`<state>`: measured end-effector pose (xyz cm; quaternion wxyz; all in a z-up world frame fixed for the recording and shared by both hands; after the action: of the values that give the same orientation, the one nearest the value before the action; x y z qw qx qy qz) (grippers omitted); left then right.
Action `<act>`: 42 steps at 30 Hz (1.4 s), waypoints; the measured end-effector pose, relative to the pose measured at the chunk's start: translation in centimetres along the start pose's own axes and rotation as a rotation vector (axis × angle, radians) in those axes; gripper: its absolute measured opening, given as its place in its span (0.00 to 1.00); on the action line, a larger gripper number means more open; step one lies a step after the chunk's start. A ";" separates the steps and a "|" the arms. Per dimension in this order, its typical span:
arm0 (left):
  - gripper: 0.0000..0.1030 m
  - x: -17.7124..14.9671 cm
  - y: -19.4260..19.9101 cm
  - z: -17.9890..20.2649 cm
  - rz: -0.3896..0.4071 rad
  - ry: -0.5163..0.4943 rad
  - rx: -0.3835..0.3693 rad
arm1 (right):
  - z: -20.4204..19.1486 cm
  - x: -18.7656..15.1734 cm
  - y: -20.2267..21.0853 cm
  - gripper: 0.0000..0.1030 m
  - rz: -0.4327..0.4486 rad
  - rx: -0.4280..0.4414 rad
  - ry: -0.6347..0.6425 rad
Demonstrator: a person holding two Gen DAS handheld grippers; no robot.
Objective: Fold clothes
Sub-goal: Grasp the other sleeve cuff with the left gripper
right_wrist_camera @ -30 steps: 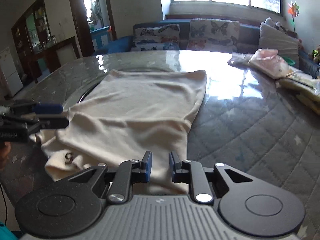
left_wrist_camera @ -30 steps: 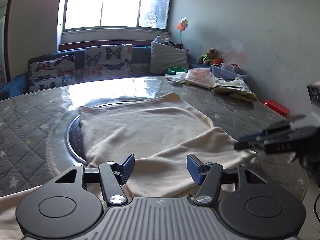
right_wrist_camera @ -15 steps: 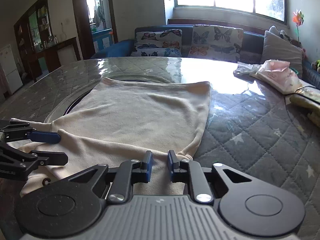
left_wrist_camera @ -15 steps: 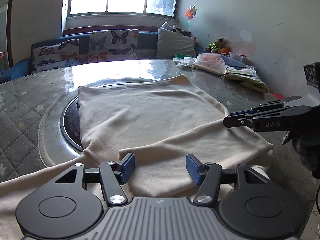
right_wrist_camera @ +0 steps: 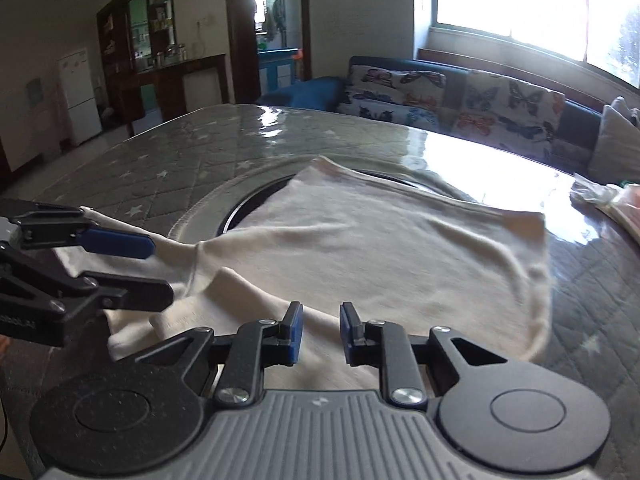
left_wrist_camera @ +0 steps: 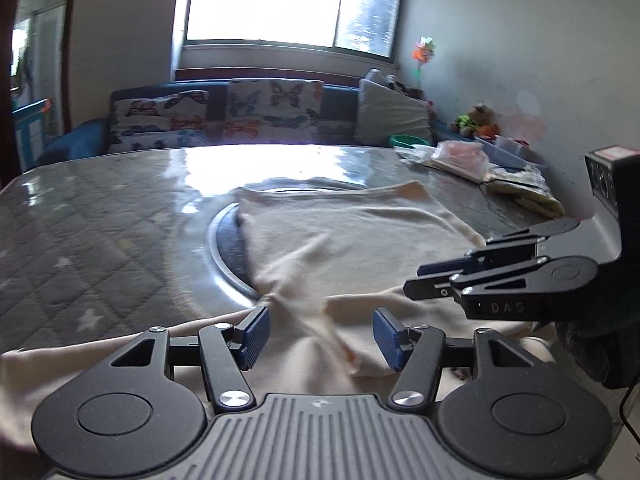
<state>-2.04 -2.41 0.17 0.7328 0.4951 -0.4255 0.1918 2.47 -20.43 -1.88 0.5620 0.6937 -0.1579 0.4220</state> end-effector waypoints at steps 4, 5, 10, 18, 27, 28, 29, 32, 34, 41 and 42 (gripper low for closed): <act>0.59 -0.2 1.6 -3.0 0.017 0.052 0.085 | -2.3 0.2 -1.6 0.19 -0.018 0.031 0.043; 0.59 -0.3 1.9 -3.8 0.020 0.065 0.109 | -3.0 0.2 -1.9 0.19 -0.020 0.034 0.066; 0.59 -0.7 3.8 -7.7 0.040 0.123 0.234 | -5.2 0.3 0.0 0.20 0.008 0.067 0.122; 0.59 -2.4 6.2 -12.4 0.055 0.213 0.414 | -7.8 -1.3 1.0 0.21 -0.002 0.106 0.197; 0.59 -3.8 7.0 -15.6 0.030 0.297 0.538 | -6.3 0.0 2.7 0.25 0.035 0.099 0.150; 0.59 -4.0 6.9 -15.8 0.021 0.305 0.541 | -6.3 0.0 2.7 0.25 0.037 0.097 0.149; 0.59 -4.2 6.9 -16.0 0.012 0.313 0.544 | -6.2 0.0 2.8 0.26 0.039 0.095 0.148; 0.59 -4.5 6.8 -16.1 -0.005 0.327 0.542 | -6.3 0.0 2.9 0.27 0.039 0.098 0.145; 0.58 -4.7 6.7 -16.3 -0.017 0.358 0.534 | -6.4 0.0 3.0 0.28 0.040 0.099 0.144; 0.30 -5.2 7.1 -16.9 -0.022 0.399 0.555 | -6.6 0.0 3.2 0.32 0.049 0.101 0.137; 0.27 -5.2 7.2 -17.0 -0.020 0.408 0.558 | -6.6 0.0 3.2 0.32 0.050 0.100 0.134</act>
<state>-2.61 16.59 -2.54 0.6410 0.6319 -0.1968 0.3886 -2.41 -15.46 0.31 0.5251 0.6868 -0.1160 0.4889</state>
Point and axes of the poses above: each gripper's, at about its wrist camera, not at the fingertips, and y roughly against the way its jaws point, z to its right, x to its top, the point moved 7 cm from there along -y, roughly the way its jaws point, and after that the axes turned 2 degrees about y, right-handed, at the moved point
